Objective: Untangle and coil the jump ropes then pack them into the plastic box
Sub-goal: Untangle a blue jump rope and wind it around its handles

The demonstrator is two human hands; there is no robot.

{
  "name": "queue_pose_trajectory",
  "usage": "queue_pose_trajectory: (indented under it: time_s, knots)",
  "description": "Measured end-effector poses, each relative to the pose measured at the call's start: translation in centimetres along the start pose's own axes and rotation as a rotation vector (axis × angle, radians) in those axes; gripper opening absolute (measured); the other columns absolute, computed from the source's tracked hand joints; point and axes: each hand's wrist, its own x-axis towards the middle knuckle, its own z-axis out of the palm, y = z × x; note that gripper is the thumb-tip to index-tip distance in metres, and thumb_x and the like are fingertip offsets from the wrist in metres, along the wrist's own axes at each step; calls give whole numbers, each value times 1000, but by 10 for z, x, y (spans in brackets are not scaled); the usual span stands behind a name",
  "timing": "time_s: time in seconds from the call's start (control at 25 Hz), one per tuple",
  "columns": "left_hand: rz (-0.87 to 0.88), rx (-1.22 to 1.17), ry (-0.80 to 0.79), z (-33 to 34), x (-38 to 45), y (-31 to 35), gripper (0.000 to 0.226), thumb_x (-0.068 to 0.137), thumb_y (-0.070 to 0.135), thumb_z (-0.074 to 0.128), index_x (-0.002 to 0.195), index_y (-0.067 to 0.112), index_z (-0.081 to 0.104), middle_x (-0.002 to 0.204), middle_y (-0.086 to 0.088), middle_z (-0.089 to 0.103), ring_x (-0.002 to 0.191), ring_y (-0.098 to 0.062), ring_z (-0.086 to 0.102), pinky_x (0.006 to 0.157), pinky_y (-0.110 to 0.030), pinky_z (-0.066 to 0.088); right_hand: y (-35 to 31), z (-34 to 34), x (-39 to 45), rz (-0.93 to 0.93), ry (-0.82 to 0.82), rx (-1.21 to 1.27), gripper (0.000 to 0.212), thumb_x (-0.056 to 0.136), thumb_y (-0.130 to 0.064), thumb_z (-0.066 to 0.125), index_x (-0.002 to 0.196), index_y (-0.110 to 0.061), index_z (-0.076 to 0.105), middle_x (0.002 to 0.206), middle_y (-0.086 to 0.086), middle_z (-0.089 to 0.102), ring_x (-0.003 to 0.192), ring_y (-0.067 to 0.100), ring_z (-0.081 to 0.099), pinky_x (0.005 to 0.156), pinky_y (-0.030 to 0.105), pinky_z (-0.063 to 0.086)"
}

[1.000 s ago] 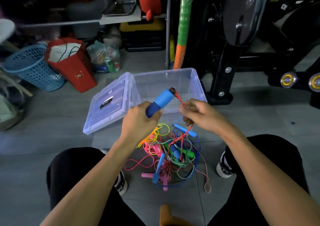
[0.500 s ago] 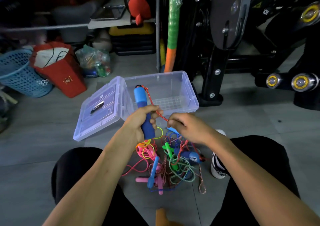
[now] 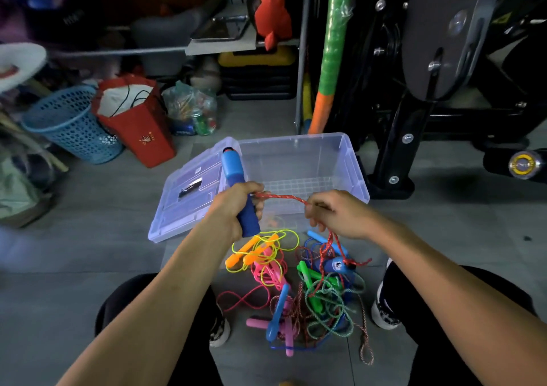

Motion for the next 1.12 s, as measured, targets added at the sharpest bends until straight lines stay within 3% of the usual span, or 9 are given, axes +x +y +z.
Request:
queue_pose_trajectory:
  time_s: [0.16, 0.24, 0.32, 0.48, 0.72, 0.88, 0.96, 1.04, 1.12]
  knots:
    - [50, -196, 74, -2, 20, 24, 20, 92, 6, 54, 72, 9, 53, 44, -1, 56, 33, -8, 50, 38, -15, 43, -2, -11, 21, 12, -35, 236, 2, 91, -18, 64, 89, -18, 65, 81, -1, 68, 71, 14, 66, 71, 29, 53]
    - [69, -350, 107, -4, 29, 32, 22, 93, 4, 51, 71, 8, 52, 42, 0, 53, 34, -8, 50, 39, -15, 44, 8, -17, 27, 47, -128, 134, 12, 85, -14, 69, 92, -23, 67, 88, -3, 70, 82, 16, 68, 81, 35, 56]
    - [58, -400, 98, 1, 34, 32, 23, 93, 3, 49, 70, 7, 52, 42, 0, 52, 35, -9, 50, 40, -16, 44, 13, -19, 33, 60, -102, -49, 9, 88, -15, 66, 88, -24, 69, 84, -4, 71, 82, 16, 68, 80, 38, 56]
    - [-6, -314, 25, 16, 33, 32, 18, 92, 7, 55, 74, 8, 56, 51, -2, 58, 41, -10, 55, 45, -17, 49, 7, -28, 43, 36, 72, 165, 16, 96, -18, 58, 85, -17, 68, 66, -6, 66, 60, 6, 64, 61, 21, 49]
    - [-76, -100, 25, 13, 39, 26, 15, 92, 20, 62, 79, 14, 55, 60, -2, 58, 42, -11, 47, 42, -17, 44, 5, -42, 53, 138, 10, 442, 21, 95, -6, 50, 97, -9, 70, 66, -10, 67, 64, 14, 60, 70, 28, 52]
    - [-81, 195, 148, 5, 46, 18, 32, 86, 36, 70, 101, 13, 54, 77, -6, 59, 46, -14, 48, 46, -23, 45, 5, -41, 54, 165, 40, 296, 24, 95, -15, 47, 92, -9, 71, 74, 6, 64, 66, 10, 53, 68, 27, 44]
    - [-39, 401, 221, 2, 47, 16, 43, 83, 38, 71, 109, 10, 51, 79, -8, 57, 49, -16, 50, 48, -26, 46, 9, -39, 54, 149, 85, 126, 27, 95, -23, 51, 82, -4, 64, 62, 4, 54, 55, 7, 44, 60, 29, 37]
    - [-74, 374, 135, 1, 41, 17, 33, 84, 33, 71, 99, 10, 52, 70, -7, 55, 46, -15, 49, 47, -25, 46, 14, -35, 53, 136, 131, -20, 34, 96, -27, 52, 71, -4, 56, 55, -1, 44, 51, 12, 38, 54, 30, 30]
    - [-92, 160, -35, 4, 29, 21, 20, 86, 24, 68, 82, 13, 51, 58, -2, 54, 41, -12, 45, 43, -21, 45, 20, -30, 52, 123, 100, -121, 34, 96, -30, 53, 72, -7, 62, 55, 0, 48, 53, 16, 44, 52, 30, 33]
